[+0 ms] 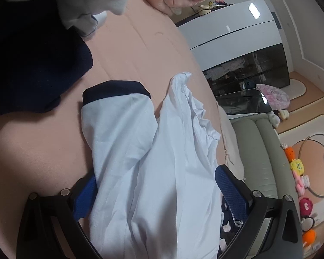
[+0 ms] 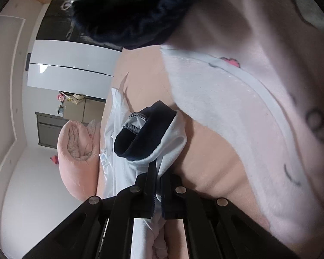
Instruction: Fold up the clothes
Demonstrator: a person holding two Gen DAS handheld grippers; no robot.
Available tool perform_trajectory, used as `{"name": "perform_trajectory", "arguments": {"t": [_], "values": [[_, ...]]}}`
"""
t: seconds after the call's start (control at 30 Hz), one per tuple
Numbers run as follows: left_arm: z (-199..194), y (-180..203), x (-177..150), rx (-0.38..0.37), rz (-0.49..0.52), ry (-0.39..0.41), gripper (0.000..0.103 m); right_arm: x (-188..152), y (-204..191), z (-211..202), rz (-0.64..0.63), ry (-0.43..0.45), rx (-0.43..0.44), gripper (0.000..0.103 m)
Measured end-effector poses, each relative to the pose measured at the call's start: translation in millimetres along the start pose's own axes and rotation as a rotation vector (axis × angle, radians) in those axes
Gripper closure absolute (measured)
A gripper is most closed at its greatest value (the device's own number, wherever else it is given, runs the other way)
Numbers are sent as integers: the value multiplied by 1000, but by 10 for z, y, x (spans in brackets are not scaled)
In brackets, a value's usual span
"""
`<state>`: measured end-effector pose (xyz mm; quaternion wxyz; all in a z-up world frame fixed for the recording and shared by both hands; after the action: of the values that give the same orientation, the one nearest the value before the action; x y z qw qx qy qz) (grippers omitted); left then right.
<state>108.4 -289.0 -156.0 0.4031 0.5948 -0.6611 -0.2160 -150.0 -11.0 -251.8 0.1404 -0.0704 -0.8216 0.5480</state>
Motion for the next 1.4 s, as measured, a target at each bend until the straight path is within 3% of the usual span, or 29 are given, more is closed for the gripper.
{"name": "perform_trajectory", "arguments": {"t": [0.07, 0.1, 0.17, 0.2, 0.23, 0.27, 0.37, 0.57, 0.7, 0.8, 0.93, 1.1, 1.2, 1.4], "values": [[-7, -74, 44, 35, -57, 3, 7, 11, -4, 1, 14, -5, 6, 103], [-10, -113, 66, 54, -86, 5, 18, 21, -9, 1, 30, -10, 14, 103], [-32, -285, 83, 120, -145, 13, 44, 40, -5, 2, 61, -20, 29, 103], [-44, -373, 90, 153, -175, 17, 74, 47, -5, 3, 73, -24, 32, 103], [-57, -462, 96, 187, -205, 21, 96, 55, -4, 4, 85, -27, 35, 103], [-59, -532, 87, 159, -224, 24, 99, 59, -9, 4, 88, -28, 36, 103], [-79, -589, 66, 96, -203, 46, 99, 66, -36, 5, 81, -25, 33, 103], [-100, -522, 55, 126, -148, 89, 99, 82, -102, 21, 68, -22, 4, 103], [-130, -436, 53, 173, -91, 109, 100, 105, -161, 68, 67, -95, -12, 103], [-161, -392, 68, 204, -52, 115, 100, 113, -270, 78, -22, -107, -74, 103], [-245, -307, 99, 261, 40, 149, 100, 108, -499, 94, -246, -106, -202, 103], [-368, -206, 151, 325, 136, 205, 100, 199, -772, -3, -399, -45, -252, 102], [-416, -168, 178, 354, 174, 227, 100, 129, -793, -131, -412, -20, -290, 102], [-501, -130, 241, 416, 241, 275, 100, 305, -747, -325, -418, 52, -356, 102]]}}
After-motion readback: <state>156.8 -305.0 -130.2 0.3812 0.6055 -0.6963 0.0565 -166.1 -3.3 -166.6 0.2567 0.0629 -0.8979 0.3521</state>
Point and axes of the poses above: each gripper's, at about its wrist camera, not at the fingertips, and z roughly the way its jaws point, y to its right, x to its top, the point moved 7 cm from there along z, roughly the way its jaws point, and after that the axes turned 6 degrees about x, right-handed, at the moved point
